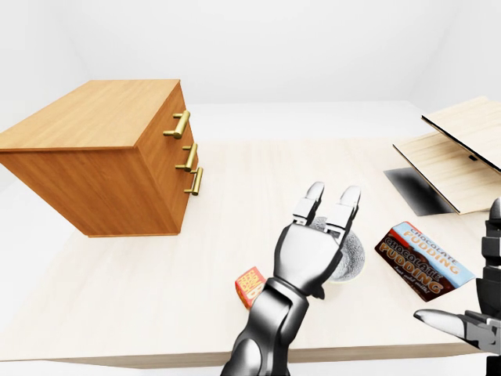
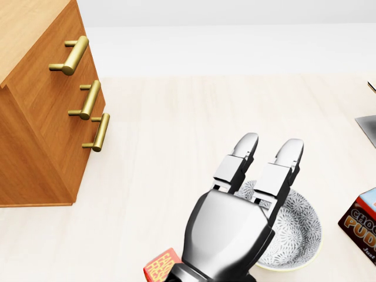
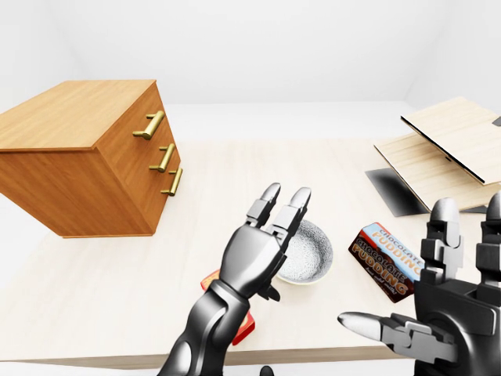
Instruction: Close the top drawer of the cabinet and put the bowl on top of it.
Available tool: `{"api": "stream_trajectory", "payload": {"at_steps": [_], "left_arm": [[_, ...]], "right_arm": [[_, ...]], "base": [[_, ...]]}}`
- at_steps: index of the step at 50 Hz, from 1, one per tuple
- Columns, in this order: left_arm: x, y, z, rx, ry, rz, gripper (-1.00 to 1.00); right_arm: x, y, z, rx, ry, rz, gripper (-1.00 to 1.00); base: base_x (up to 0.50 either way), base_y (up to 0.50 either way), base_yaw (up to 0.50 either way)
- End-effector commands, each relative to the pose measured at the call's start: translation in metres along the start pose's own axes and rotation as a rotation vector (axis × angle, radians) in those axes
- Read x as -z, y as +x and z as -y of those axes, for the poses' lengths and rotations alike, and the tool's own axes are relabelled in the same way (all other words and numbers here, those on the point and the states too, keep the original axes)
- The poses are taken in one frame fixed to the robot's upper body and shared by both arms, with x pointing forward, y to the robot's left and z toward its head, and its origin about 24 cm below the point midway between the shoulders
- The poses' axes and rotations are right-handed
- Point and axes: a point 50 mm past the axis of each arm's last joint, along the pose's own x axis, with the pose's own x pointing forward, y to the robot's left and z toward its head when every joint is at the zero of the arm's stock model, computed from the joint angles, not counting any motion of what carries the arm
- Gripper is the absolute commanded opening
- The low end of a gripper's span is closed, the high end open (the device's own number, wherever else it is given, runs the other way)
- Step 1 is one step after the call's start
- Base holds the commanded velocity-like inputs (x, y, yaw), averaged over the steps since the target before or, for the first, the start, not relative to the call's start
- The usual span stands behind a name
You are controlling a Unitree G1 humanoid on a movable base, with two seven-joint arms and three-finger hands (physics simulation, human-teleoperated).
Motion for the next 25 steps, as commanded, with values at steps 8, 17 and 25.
{"api": "stream_trajectory", "payload": {"at_steps": [8, 17, 25], "left_arm": [[0.010, 0.006, 0.019, 0.058, 0.030, -0.043, 1.00], [0.015, 0.006, 0.034, 0.099, 0.036, -0.068, 1.00], [0.015, 0.006, 0.037, 0.103, 0.040, -0.069, 1.00]], "right_arm": [[-0.001, -0.001, 0.001, 0.000, 0.001, 0.006, 1.00], [-0.002, -0.001, 0.001, 0.001, 0.000, 0.010, 1.00], [-0.001, -0.001, 0.000, -0.002, 0.001, 0.003, 1.00]], "base": [[0.00, 0.00, 0.00], [0.00, 0.00, 0.00], [0.00, 0.00, 0.00]]}}
